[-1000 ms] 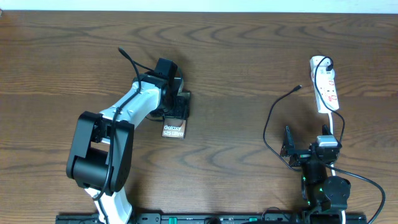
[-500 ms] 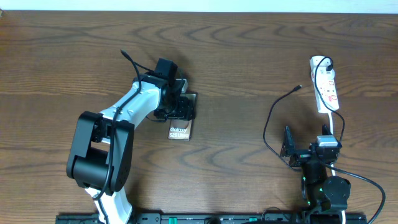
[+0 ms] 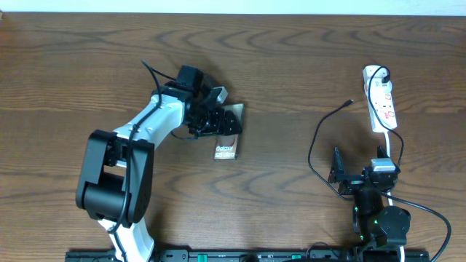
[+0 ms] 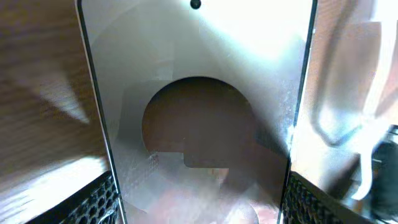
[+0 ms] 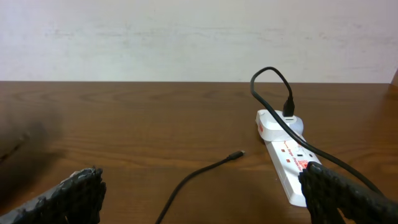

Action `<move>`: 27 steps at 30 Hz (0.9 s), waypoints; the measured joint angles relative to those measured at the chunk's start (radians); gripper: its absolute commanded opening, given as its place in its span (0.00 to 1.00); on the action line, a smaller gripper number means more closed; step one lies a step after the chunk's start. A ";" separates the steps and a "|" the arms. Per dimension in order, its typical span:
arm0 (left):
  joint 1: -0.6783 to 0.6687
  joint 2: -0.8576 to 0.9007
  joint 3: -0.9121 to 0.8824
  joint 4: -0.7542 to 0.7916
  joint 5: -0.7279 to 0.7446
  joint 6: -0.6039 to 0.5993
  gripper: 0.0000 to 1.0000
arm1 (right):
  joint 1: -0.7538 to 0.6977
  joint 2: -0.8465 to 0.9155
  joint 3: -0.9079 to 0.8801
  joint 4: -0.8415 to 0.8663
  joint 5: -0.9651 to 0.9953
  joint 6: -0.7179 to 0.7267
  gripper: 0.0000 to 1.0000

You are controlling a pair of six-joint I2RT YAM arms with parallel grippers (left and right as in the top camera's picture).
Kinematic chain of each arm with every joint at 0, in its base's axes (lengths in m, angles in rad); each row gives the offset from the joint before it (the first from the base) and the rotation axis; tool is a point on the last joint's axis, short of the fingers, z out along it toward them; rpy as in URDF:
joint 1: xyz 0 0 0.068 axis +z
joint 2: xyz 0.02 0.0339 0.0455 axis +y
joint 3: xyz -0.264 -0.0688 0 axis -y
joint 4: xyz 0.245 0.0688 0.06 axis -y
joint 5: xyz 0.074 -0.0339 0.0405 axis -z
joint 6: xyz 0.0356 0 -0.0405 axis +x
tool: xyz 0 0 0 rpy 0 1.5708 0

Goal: Plug charger to phone and switch on socket
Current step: 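Lift the phone with the left gripper and tilt it upright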

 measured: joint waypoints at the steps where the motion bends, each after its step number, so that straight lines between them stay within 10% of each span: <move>1: 0.007 0.000 0.000 0.012 0.042 0.000 0.57 | 0.000 0.000 0.000 0.000 0.000 0.000 0.99; 20: 0.037 0.000 -0.002 0.159 0.610 -0.016 0.56 | 0.000 0.000 0.000 0.000 0.000 0.000 0.99; 27: 0.037 0.000 -0.005 0.337 0.716 -0.192 0.53 | 0.000 0.000 0.000 0.000 0.000 0.000 0.99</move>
